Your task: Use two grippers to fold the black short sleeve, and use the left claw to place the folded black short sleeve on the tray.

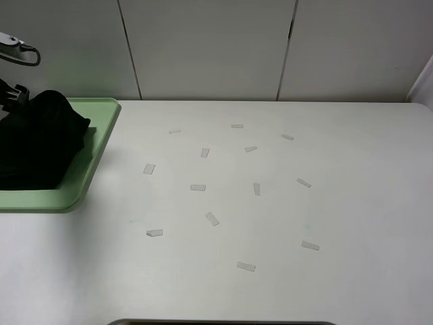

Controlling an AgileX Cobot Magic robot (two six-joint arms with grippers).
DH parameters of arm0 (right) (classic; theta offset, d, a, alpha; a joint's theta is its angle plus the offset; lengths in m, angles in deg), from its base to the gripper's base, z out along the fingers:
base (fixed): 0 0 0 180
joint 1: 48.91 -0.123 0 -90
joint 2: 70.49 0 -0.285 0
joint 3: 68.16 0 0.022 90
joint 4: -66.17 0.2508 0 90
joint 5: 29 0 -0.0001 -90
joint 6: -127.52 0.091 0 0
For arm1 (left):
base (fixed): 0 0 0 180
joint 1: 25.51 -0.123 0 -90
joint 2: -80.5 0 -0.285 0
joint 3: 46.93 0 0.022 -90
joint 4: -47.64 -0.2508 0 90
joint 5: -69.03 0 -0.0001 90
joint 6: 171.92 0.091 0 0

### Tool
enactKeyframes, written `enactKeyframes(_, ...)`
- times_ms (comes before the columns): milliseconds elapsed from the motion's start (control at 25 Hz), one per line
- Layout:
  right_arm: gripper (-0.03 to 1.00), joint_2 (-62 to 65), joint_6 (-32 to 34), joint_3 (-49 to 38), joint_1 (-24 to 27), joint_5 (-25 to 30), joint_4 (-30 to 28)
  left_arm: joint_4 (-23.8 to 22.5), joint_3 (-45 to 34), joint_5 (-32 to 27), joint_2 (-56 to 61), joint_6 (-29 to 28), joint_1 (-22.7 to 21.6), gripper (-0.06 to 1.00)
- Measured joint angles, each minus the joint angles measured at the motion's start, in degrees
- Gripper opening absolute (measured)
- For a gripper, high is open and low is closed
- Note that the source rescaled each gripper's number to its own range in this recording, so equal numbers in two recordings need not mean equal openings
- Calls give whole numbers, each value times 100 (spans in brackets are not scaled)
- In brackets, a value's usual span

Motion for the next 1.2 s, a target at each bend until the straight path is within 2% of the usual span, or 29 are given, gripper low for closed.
enactKeyframes(120,100,0,0,0,0,0,0,82,-219,8,0,-94,178,100)
enactKeyframes(240,100,0,0,0,0,0,0,357,-397,3,0,-119,441,100)
enactKeyframes(360,100,0,0,0,0,0,0,629,-471,-148,112,-125,845,100)
enactKeyframes(480,100,0,0,0,0,0,0,702,-566,-177,569,-125,1254,100)
enactKeyframes(640,100,0,0,0,0,0,0,736,-1108,269,1773,-125,1620,100)
enactKeyframes(760,100,0,0,0,0,0,0,736,-1814,653,3069,-189,1700,100)
enactKeyframes(880,100,0,0,0,0,0,0,736,-2491,716,4356,-414,1707,100)
enactKeyframes(1040,100,0,0,0,0,0,0,736,-2962,178,6090,-686,1707,100)
enactKeyframes(1200,100,0,0,0,0,0,0,736,-3004,-849,7444,-937,1707,100)
